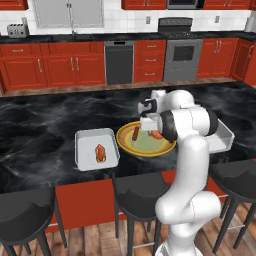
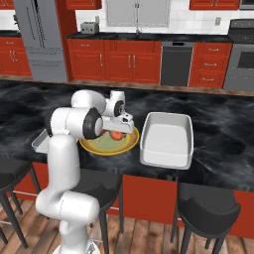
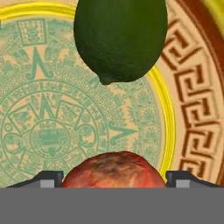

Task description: Place one cooked food and one vegetable from the large plate to each tupperware container.

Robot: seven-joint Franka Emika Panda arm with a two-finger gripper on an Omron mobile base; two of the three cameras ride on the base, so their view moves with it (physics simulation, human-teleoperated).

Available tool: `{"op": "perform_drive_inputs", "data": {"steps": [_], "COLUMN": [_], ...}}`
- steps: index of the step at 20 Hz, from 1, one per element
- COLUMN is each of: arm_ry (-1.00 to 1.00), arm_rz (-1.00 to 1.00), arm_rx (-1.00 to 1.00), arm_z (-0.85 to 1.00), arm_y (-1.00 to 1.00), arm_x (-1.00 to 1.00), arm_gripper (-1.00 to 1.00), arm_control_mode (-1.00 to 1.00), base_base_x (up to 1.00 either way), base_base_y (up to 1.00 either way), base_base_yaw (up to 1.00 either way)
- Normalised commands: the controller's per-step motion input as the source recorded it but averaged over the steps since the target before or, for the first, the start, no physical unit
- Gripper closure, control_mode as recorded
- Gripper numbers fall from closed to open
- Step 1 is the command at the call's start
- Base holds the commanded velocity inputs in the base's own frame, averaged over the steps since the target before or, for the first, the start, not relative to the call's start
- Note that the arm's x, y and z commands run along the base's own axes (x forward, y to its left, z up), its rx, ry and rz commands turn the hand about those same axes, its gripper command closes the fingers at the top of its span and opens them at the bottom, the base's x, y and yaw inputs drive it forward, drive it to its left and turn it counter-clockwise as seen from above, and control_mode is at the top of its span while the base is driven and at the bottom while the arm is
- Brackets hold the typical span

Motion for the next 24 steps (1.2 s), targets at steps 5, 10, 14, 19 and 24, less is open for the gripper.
{"op": "perform_drive_inputs", "data": {"steps": [5,10,14,19,24], "arm_ry": [-0.09,-0.05,-0.03,0.00,0.01], "arm_rz": [-0.01,-0.01,0.00,0.00,0.00], "arm_rx": [0.00,0.03,0.09,0.13,-0.01], "arm_z": [0.90,0.58,0.32,0.22,-0.21], "arm_y": [0.85,1.00,1.00,1.00,0.80], "arm_x": [-0.27,-0.21,-0.03,0.00,0.07], "arm_gripper": [1.00,1.00,1.00,1.00,1.00], "arm_control_mode": [-1.00,-1.00,-1.00,-1.00,-1.00], "base_base_x": [0.00,0.00,0.00,0.00,0.00], "base_base_y": [0.00,0.00,0.00,0.00,0.00], "base_base_yaw": [0.00,0.00,0.00,0.00,0.00]}}
